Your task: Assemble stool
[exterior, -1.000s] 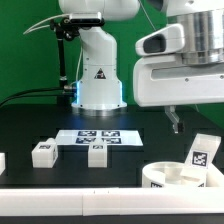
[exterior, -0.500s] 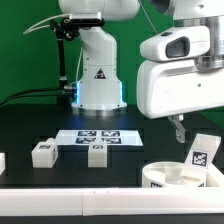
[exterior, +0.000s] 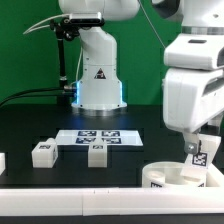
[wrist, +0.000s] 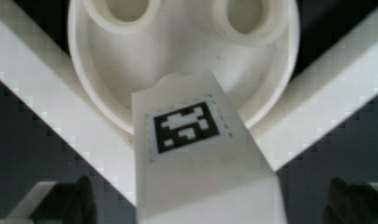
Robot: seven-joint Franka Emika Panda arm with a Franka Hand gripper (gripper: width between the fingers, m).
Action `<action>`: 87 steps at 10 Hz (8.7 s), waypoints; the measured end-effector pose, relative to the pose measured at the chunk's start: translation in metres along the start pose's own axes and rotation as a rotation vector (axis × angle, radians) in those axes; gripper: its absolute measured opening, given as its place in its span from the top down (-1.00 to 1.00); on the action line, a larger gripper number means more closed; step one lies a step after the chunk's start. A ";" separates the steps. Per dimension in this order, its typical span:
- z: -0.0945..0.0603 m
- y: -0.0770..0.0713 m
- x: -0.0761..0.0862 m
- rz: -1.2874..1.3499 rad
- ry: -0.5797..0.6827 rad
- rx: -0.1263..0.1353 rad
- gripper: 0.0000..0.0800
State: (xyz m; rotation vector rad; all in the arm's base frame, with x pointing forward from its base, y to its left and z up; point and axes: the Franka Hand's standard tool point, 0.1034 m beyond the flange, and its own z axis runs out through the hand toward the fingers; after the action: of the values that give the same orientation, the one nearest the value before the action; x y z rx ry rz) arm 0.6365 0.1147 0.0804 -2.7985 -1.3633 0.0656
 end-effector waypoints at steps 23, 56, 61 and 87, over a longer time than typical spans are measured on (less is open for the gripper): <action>0.003 0.005 -0.007 2.385 0.102 0.178 0.16; 0.005 0.018 -0.005 -0.275 -0.004 -0.051 0.01; 0.006 0.021 -0.008 0.218 0.011 -0.049 0.15; 0.010 0.003 0.010 2.973 0.175 0.451 0.15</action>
Offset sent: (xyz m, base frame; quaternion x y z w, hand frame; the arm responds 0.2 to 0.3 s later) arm 0.0000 0.0000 0.0000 0.0000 0.0000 0.1296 0.9916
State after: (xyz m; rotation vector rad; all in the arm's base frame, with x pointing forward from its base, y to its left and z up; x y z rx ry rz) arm 0.6449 0.1207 0.0702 -1.4116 2.4872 0.0818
